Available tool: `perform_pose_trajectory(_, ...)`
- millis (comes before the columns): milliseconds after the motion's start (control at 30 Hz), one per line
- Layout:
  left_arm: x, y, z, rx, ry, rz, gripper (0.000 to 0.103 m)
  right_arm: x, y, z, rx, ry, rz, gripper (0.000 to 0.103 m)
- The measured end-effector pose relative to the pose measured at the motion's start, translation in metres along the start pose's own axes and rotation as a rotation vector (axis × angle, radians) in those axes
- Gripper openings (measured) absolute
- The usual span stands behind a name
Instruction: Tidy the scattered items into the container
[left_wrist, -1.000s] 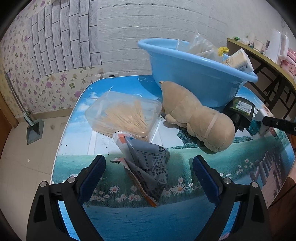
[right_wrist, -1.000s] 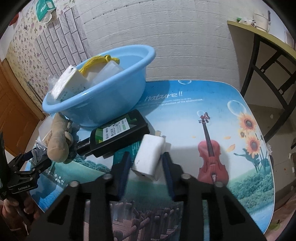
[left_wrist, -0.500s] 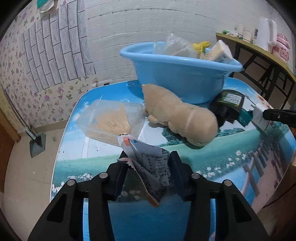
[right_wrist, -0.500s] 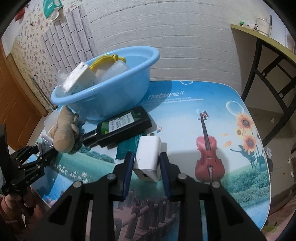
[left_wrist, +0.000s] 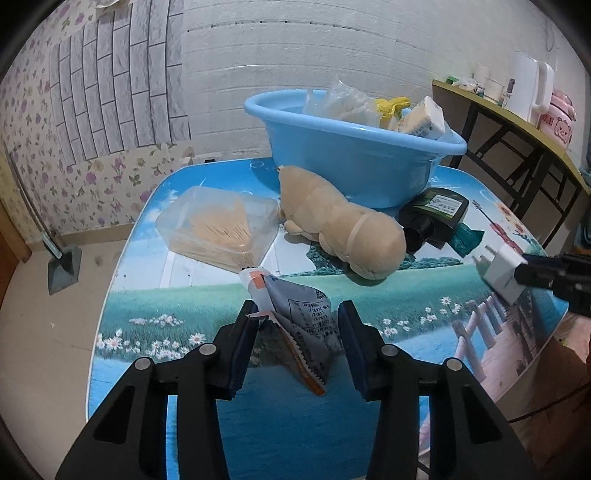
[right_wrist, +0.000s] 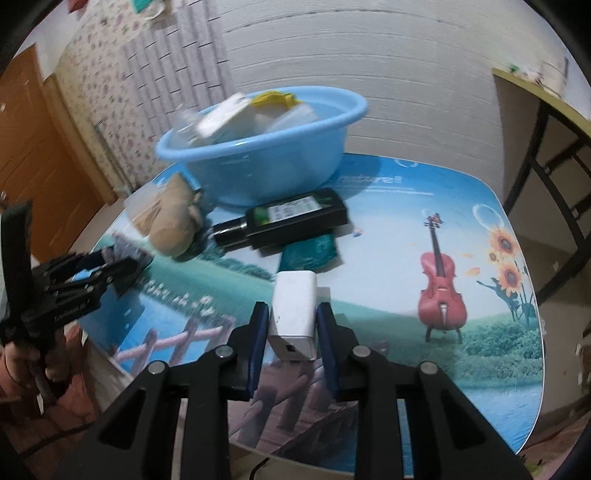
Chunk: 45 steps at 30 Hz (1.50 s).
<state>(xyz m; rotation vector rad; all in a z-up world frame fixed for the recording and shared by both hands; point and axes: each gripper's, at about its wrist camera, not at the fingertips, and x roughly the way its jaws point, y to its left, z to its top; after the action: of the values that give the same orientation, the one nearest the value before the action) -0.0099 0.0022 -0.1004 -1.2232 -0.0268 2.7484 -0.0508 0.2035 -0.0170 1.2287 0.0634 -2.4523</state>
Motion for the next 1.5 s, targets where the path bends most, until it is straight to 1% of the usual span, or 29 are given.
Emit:
perform_pose_trajectory(100,0.0,0.0,-0.001,-0.006,0.005,-0.007,0.044,-0.001,0.008,-0.005,-0.037,0.011,0.02,0.026)
perform_pose_trajectory(200,0.001,-0.001,-0.002,-0.005,0.008,-0.004,0.044,-0.001,0.012,-0.007,-0.053,0.012,0.022,0.026)
perform_pose_trajectory(533,0.009,-0.003,-0.004,-0.014,0.031,0.016,0.044,0.007,0.013,-0.007,-0.047,0.024,0.015,0.026)
perform_pose_trajectory(633,0.011,-0.004,-0.004,-0.007,0.027,0.022,0.044,0.01,0.014,-0.006,-0.047,0.024,0.014,0.027)
perform_pose_trajectory(700,0.012,-0.005,-0.003,0.0,0.026,0.025,0.046,0.012,0.014,-0.006,-0.047,0.024,0.014,0.027)
perform_pose_trajectory(900,0.016,-0.011,-0.002,0.027,0.018,0.046,0.055,0.023,0.016,-0.005,-0.053,0.035,0.003,0.028)
perform_pose_trajectory(1100,0.019,-0.011,0.0,0.025,0.009,0.052,0.064,0.03,0.017,-0.004,-0.049,0.047,0.005,0.028)
perform_pose_trajectory(1200,0.02,-0.011,0.0,0.024,0.006,0.052,0.071,0.031,0.019,-0.003,-0.056,0.04,0.002,0.028)
perform_pose_trajectory(1300,0.023,-0.01,0.0,0.014,0.008,0.061,0.085,0.032,0.021,-0.002,-0.059,0.03,-0.001,0.028)
perform_pose_trajectory(1333,0.024,-0.009,-0.001,0.009,0.011,0.065,0.095,0.032,0.021,-0.002,-0.061,0.024,-0.002,0.028)
perform_pose_trajectory(1367,0.025,-0.009,-0.002,0.007,0.018,0.067,0.103,0.033,0.022,-0.003,-0.063,0.02,-0.004,0.028)
perform_pose_trajectory(1500,0.025,-0.009,-0.003,0.004,0.016,0.07,0.103,0.034,0.022,-0.003,-0.066,0.011,-0.003,0.028)
